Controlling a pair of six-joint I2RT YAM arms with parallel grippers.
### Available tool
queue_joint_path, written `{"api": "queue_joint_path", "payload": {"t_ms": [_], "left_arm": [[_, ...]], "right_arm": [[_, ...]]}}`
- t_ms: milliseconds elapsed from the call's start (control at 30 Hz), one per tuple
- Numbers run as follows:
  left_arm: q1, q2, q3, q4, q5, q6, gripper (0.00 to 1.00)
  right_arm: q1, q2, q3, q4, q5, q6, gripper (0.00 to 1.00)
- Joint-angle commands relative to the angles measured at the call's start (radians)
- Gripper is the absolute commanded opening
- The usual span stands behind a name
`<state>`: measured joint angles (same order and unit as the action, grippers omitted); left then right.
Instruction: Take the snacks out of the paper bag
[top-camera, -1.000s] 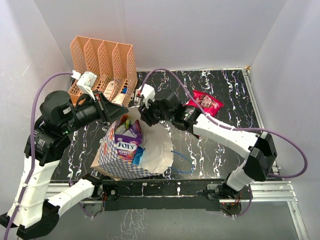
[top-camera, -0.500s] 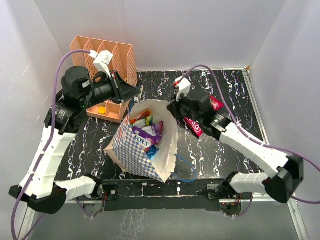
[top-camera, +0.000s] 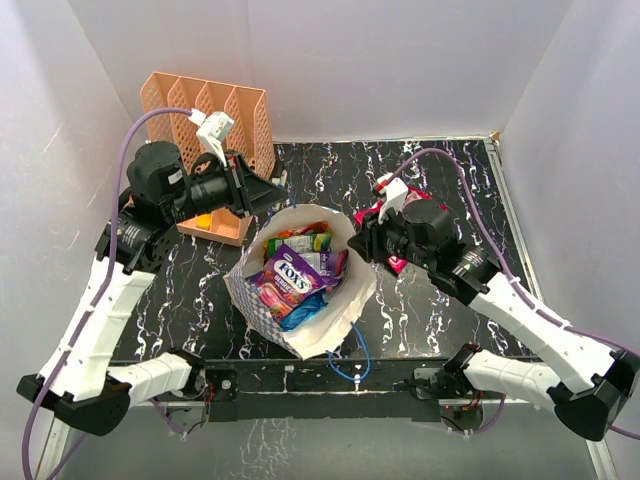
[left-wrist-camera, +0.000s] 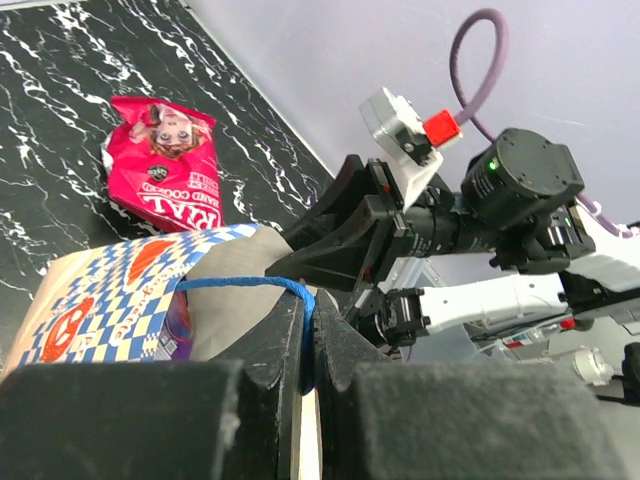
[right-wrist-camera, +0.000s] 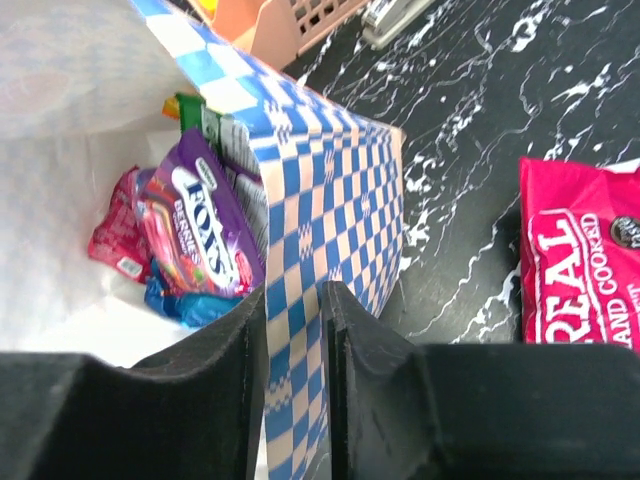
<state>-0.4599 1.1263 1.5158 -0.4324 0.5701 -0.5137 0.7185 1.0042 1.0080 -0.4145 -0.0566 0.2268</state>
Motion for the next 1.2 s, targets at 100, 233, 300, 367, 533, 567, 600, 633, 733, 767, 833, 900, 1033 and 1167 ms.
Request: {"api": "queue_joint_path", "payload": {"t_ms": [100,233,300,367,533,567,600,633,733,767,833,900,1033,1167], "left_arm": [[-0.002,-0.113,-0.075,0.085,0.107,-0.05,0.0],[-0.002,-0.135,-0.091,0.084,0.122,-0.066,0.0],[-0.002,-0.138,-0.091,0.079,0.129,-0.071,0.0],[-0.002,-0.14,-0.095,0.085,0.136,-0.084,0.0],[-0.001,-0.14,-0.094,0.104,0.142,-0.102,0.0],[-0.002,-0.137,-0.09,0.104,0.14,-0.102,0.0],[-0.002,-0.135,-0.087,0.103,0.14,-0.102,0.0],[-0.002,-0.133,-0.084,0.103,0.138,-0.102,0.0],[-0.002,-0.126,-0.08,0.095,0.126,-0.101,0.0],[-0.002,-0.124,-0.08,0.094,0.119,-0.103,0.0],[-0.002,-0.123,-0.086,0.098,0.108,-0.106,0.0],[-0.002,-0.126,-0.095,0.113,0.107,-0.118,0.0],[-0.002,-0.128,-0.099,0.124,0.093,-0.142,0.0],[-0.002,-0.125,-0.098,0.119,0.088,-0.15,0.0]], "right_arm": [[-0.002,-0.054,0.122,-0.188,-0.065,-0.016,0.56],[-0.001,-0.04,0.247,-0.33,-0.013,-0.046,0.78],[-0.001,-0.033,0.306,-0.373,-0.007,-0.065,0.86],[0.0,-0.026,0.355,-0.399,-0.021,-0.091,0.89],[0.002,-0.014,0.401,-0.398,-0.217,-0.15,0.86],[0.006,-0.022,0.382,-0.37,-0.282,-0.156,0.84],[0.017,-0.029,0.364,-0.335,-0.343,-0.153,0.82],[0.035,-0.035,0.347,-0.302,-0.401,-0.148,0.8],[0.14,-0.048,0.277,-0.16,-0.447,-0.086,0.78],[0.185,-0.043,0.253,-0.115,-0.438,-0.063,0.78],[0.254,-0.003,0.215,-0.06,-0.39,-0.028,0.77],[0.308,0.032,0.174,-0.023,-0.307,-0.011,0.77],[0.325,0.094,0.11,0.023,-0.027,0.049,0.77],[0.325,0.161,0.071,0.102,0.068,0.087,0.77]]}}
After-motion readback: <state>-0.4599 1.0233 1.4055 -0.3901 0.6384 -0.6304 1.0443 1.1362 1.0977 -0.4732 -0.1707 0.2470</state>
